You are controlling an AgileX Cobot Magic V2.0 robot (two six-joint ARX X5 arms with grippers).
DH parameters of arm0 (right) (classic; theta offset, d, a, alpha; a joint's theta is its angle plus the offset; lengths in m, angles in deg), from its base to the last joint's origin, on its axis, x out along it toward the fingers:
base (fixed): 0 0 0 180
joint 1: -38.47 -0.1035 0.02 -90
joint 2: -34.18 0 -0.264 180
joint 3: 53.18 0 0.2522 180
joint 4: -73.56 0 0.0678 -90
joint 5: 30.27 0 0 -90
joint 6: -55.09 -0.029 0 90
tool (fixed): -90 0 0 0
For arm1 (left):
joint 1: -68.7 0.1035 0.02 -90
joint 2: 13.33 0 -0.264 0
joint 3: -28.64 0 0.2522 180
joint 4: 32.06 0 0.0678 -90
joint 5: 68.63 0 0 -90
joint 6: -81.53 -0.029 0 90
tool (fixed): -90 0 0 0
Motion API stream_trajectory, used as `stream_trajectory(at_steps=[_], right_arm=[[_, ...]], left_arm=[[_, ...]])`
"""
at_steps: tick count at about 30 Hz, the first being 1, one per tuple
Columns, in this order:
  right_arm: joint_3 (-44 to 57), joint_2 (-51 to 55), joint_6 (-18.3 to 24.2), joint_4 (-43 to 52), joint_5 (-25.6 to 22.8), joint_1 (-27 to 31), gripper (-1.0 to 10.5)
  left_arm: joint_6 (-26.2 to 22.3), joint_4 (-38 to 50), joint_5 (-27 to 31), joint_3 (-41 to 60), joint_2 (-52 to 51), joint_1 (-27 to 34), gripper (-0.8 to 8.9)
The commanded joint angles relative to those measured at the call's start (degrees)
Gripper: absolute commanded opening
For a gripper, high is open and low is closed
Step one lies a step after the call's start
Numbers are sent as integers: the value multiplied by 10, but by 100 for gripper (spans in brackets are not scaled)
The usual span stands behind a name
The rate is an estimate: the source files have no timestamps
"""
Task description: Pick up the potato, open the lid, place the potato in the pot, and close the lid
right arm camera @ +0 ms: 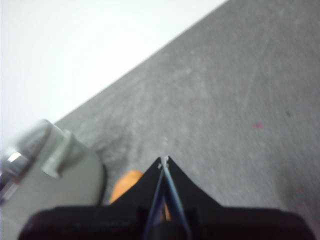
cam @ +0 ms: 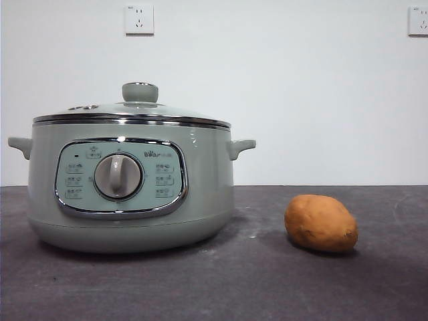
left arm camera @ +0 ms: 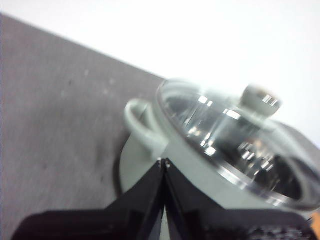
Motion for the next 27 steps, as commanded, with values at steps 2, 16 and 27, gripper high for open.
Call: stream_trajectory(at_steps=[2,16,27], right_arm=[[-51,-32,27,3,1,1,-16],[-301,-250,151,-79,19,1,-16],[-453,-414,252,-210,201,1,21]], left_arm=[[-3,-28,-1,-45,15,1,-7],[-54,-57,-116,-241,185,1,-7],[-133,-160,-250,-401,363,1,14]])
